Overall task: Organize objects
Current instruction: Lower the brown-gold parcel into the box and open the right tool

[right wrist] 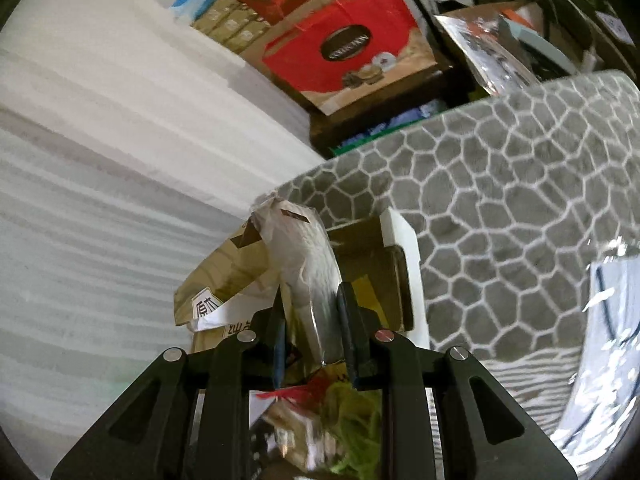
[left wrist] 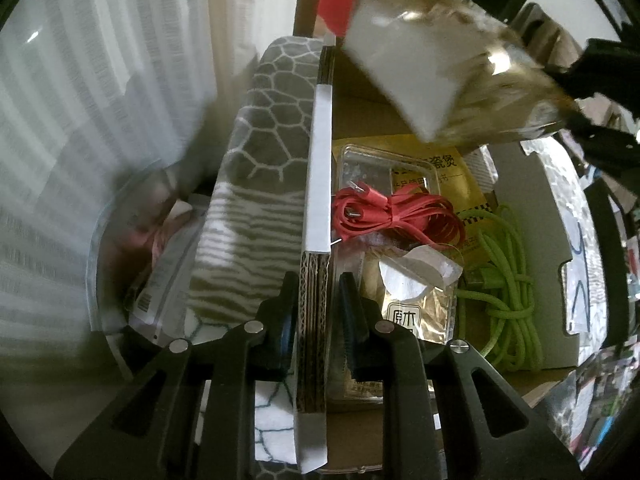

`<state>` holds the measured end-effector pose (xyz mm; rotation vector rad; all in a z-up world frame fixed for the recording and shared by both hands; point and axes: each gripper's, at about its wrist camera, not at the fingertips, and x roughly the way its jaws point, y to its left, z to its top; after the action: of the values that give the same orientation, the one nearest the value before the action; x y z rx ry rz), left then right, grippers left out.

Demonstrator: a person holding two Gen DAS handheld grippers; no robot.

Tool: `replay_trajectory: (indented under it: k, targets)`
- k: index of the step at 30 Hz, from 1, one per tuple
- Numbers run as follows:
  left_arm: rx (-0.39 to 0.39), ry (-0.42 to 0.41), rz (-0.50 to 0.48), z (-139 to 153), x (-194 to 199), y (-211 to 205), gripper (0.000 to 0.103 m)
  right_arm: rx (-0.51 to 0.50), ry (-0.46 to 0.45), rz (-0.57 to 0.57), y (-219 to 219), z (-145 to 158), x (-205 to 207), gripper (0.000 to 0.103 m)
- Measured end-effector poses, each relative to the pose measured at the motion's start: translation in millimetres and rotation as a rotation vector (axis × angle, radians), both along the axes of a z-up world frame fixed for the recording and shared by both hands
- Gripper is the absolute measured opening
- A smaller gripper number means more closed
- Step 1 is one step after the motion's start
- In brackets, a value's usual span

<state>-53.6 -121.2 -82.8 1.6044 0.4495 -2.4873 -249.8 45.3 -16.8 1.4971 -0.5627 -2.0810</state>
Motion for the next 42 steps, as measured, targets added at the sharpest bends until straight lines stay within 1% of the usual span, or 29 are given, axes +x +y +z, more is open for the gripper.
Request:
replay_trajectory:
  k: [7,10,12,13,16,20,23,24,25,28,29,31,32,37,40,42]
  targets:
    - [0.019,0.010,-0.003,0.6,1.6,-3.3,0.018,0.054,0.019,-0.121,-13.1,-15.9,10.8,0.024]
    - [0.020,0.011,-0.004,2.1,1.2,-2.5,0.018,0.108,0.044,-0.186,-12.8,-17.8,18.0,0.028]
    - [0.020,0.011,-0.006,2.4,1.7,-2.3,0.018,0.133,0.054,-0.198,-14.0,-18.8,22.3,0.028]
    - [0.020,0.011,-0.007,2.2,1.9,-2.1,0.018,0.143,0.057,-0.197,-14.9,-18.7,23.5,0.031]
    - [0.023,0.010,-0.006,1.9,1.7,-1.7,0.018,0.205,0.068,-0.195,-18.1,-17.5,25.8,0.037]
    - [0.020,0.011,-0.007,1.9,1.3,-2.1,0.018,0.230,0.074,-0.137,-19.1,-15.2,24.0,0.039]
    - [0.021,0.010,-0.006,1.8,2.0,-1.3,0.018,0.229,0.091,-0.089,-14.7,-5.5,25.6,0.041]
    - [0.021,0.010,-0.008,1.6,1.9,-0.7,0.018,0.248,0.119,-0.076,-13.3,-0.1,26.8,0.048]
    - [0.020,0.011,-0.009,1.4,2.3,-0.2,0.018,0.272,0.158,-0.058,-11.7,6.4,28.5,0.052]
    - [0.025,0.014,-0.008,0.9,3.7,-0.4,0.018,0.303,0.225,0.001,-9.9,16.6,33.8,0.052]
    - [0.026,0.015,-0.007,1.0,3.7,-0.4,0.018,0.316,0.238,0.047,-11.5,18.2,35.8,0.051]
    - [0.024,0.015,-0.008,0.9,3.6,-0.3,0.018,0.332,0.251,0.106,-15.1,18.8,40.6,0.043]
    - [0.021,0.015,-0.009,0.7,3.8,0.2,0.018,0.348,0.258,0.128,-17.1,18.5,43.1,0.043]
    - [0.011,0.012,-0.011,0.9,3.3,-0.1,0.018,0.366,0.267,0.157,-9.3,19.1,48.6,0.043]
    - [-0.037,0.006,-0.033,1.5,1.9,5.6,0.017,0.377,0.272,0.156,7.2,21.3,52.1,0.043]
    - [-0.056,0.003,-0.036,1.9,1.3,8.4,0.017,0.395,0.290,0.158,21.1,24.6,55.5,0.043]
